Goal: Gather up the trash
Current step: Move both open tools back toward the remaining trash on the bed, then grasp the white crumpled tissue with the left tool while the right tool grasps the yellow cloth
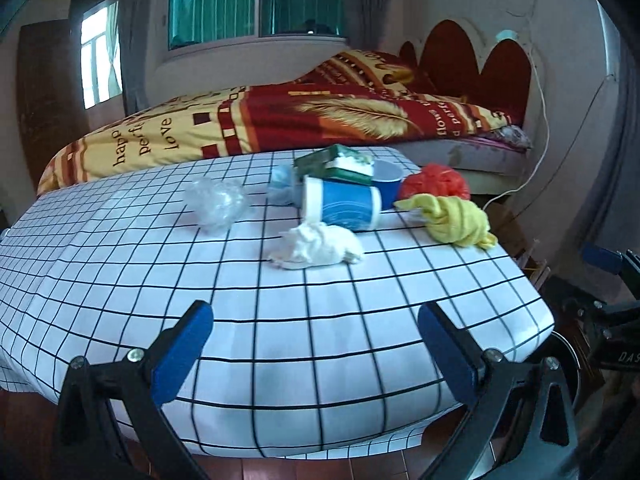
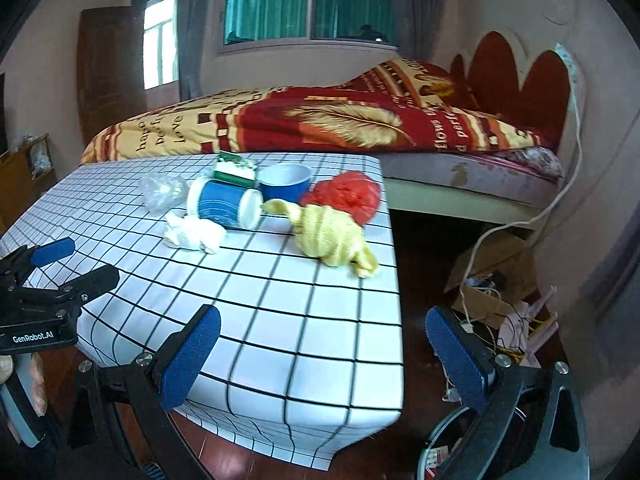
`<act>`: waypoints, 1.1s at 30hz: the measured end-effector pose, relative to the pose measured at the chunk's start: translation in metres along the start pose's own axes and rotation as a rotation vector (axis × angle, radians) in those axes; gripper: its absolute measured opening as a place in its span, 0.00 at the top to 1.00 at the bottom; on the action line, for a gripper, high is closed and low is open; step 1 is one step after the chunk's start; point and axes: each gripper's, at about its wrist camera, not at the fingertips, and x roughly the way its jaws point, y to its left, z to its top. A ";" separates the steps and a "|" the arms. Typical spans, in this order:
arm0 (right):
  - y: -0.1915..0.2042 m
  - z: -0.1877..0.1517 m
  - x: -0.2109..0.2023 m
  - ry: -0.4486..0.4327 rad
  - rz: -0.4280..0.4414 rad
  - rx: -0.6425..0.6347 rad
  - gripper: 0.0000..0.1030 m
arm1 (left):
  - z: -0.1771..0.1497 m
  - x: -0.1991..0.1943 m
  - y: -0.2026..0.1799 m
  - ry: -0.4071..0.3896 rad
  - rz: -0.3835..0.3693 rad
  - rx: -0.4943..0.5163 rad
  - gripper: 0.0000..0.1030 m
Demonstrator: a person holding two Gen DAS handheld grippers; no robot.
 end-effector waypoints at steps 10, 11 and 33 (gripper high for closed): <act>0.009 0.010 0.023 0.021 0.044 -0.017 0.00 | 0.002 0.017 0.018 0.029 0.006 -0.028 0.01; 0.008 0.011 0.026 0.023 0.043 -0.019 0.00 | 0.003 0.021 0.018 0.034 0.004 -0.028 0.01; -0.022 0.051 0.145 0.151 0.031 0.001 0.00 | 0.043 0.121 -0.001 0.170 -0.036 -0.027 0.01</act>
